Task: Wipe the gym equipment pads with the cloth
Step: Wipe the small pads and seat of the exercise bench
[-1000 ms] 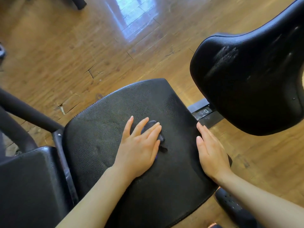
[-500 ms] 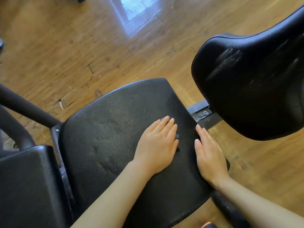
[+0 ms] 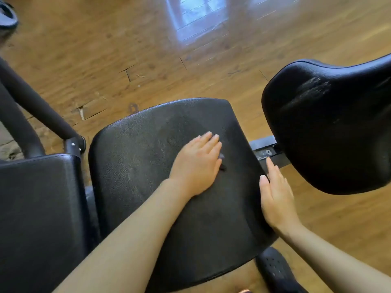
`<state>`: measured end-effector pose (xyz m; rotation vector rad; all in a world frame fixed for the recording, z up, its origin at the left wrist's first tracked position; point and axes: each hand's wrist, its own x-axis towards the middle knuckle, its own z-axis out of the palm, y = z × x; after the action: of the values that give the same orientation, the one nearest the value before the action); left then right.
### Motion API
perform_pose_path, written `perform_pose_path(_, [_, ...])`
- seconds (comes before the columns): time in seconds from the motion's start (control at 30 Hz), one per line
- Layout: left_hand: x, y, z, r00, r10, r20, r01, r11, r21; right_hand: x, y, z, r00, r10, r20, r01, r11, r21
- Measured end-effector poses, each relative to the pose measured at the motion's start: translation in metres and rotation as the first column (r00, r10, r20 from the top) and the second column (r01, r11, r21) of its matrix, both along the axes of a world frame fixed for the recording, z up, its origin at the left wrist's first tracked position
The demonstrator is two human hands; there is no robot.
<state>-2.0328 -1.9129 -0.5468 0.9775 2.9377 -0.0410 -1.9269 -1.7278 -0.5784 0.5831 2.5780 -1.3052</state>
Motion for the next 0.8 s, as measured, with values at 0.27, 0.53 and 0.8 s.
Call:
perform_pose_path(0.27, [0.102,-0.003,0.011,0.898,-0.422,0.127,0.407,0.904,0.127,-0.012,0.044,0.065,0.906,0.407,-0.112,-0.331,0.850,0.411])
perform_pose_path(0.53, [0.064,0.062,0.018,0.927,0.303,0.222,-0.376,0.766,0.522,-0.058,0.128,0.140,0.694,0.716,0.077,-0.485,0.385,0.785])
perform_pose_path(0.8, [0.018,0.184,0.058,0.668,0.343,0.660,-0.735,0.168,0.657,-0.107,0.168,0.165,0.530,0.813,0.241,-0.479,0.053,0.876])
